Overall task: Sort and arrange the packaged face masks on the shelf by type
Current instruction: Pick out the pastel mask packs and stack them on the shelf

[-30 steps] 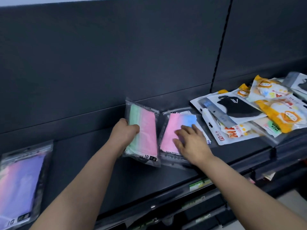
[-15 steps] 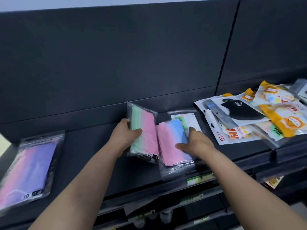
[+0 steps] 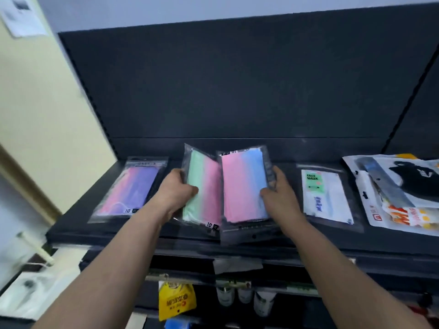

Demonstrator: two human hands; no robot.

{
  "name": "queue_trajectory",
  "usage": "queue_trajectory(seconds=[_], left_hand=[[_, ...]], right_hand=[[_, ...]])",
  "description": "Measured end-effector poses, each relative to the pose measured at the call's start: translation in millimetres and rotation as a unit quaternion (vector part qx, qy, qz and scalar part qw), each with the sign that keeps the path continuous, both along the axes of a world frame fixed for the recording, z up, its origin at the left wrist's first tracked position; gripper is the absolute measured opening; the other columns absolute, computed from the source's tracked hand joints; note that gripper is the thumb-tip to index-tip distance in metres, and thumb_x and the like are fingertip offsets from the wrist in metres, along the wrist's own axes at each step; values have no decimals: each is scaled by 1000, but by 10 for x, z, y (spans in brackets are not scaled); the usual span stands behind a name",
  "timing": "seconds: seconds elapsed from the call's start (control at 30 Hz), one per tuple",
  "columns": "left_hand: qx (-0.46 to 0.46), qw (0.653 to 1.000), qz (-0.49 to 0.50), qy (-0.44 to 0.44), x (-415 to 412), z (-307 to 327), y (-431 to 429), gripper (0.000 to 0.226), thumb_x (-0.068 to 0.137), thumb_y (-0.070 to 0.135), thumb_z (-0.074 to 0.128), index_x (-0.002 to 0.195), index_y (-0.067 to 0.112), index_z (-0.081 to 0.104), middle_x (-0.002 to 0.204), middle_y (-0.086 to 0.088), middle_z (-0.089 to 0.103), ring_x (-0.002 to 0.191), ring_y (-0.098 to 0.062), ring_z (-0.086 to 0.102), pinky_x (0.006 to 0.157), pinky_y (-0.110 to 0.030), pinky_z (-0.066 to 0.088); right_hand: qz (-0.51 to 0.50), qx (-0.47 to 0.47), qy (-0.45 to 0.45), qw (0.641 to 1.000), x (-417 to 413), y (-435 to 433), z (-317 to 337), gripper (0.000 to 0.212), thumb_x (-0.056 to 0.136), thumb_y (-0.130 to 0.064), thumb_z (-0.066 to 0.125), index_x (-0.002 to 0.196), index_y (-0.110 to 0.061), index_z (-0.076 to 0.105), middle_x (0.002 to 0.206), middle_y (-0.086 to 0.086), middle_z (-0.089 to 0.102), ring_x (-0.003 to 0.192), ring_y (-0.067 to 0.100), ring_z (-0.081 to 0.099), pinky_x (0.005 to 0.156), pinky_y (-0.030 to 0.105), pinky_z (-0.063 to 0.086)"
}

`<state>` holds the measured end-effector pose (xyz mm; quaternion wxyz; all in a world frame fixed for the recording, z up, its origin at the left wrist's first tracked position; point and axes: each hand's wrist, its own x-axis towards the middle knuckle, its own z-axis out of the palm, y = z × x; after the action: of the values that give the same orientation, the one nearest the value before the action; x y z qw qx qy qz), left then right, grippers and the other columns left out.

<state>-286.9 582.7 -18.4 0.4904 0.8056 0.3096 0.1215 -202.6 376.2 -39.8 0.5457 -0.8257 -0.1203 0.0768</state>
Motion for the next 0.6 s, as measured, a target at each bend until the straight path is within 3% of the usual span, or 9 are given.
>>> queue_trajectory(seconds=[0.13, 0.23, 0.33, 0.43, 0.53, 0.6], left_hand=[[1, 998, 60, -37, -317, 108, 512, 57, 82, 0, 67, 133, 16, 47, 84, -2, 63, 79, -28, 66, 76, -41, 57], [-24, 994, 86, -57, -485, 171, 920, 67, 83, -1, 66, 142, 15, 39, 93, -10, 64, 71, -24, 63, 56, -31, 51], [-12, 991, 117, -55, -601, 181, 1361, 70, 83, -1, 67, 144, 13, 36, 106, -15, 63, 74, -24, 62, 53, -28, 47], [22, 993, 116, -13, -644, 72, 1695, 72, 81, 4, 68, 144, 12, 35, 112, -16, 62, 80, -29, 66, 64, -41, 57], [117, 987, 88, 65, -649, -84, 1903, 65, 75, 15, 67, 135, 15, 41, 115, -13, 61, 83, -31, 67, 71, -47, 59], [175, 976, 61, 113, -625, -161, 2004, 63, 74, 21, 65, 132, 17, 42, 121, -14, 56, 101, -34, 59, 84, -46, 55]], right_hand=[[64, 23, 4, 998, -150, 542, 25, 64, 86, -7, 44, 139, -38, 30, 101, -15, 55, 88, 13, 56, 71, 30, 44], [77, 31, 2, 997, -216, 879, 43, 60, 83, -10, 46, 134, -37, 35, 103, -11, 57, 91, 14, 58, 80, 36, 50], [84, 37, 5, 996, -299, 1275, 50, 57, 84, -9, 47, 132, -38, 35, 100, -15, 55, 91, 13, 58, 79, 37, 51], [82, 51, 6, 995, -375, 1645, 59, 59, 85, -7, 47, 135, -34, 33, 111, -9, 56, 95, 16, 58, 79, 36, 50], [81, 62, 15, 995, -438, 1975, 56, 60, 87, -6, 48, 140, -29, 29, 114, -5, 56, 98, 15, 57, 71, 27, 46], [88, 53, 13, 995, -479, 2136, 61, 59, 89, -6, 47, 141, -28, 29, 109, -4, 56, 94, 13, 55, 64, 20, 42]])
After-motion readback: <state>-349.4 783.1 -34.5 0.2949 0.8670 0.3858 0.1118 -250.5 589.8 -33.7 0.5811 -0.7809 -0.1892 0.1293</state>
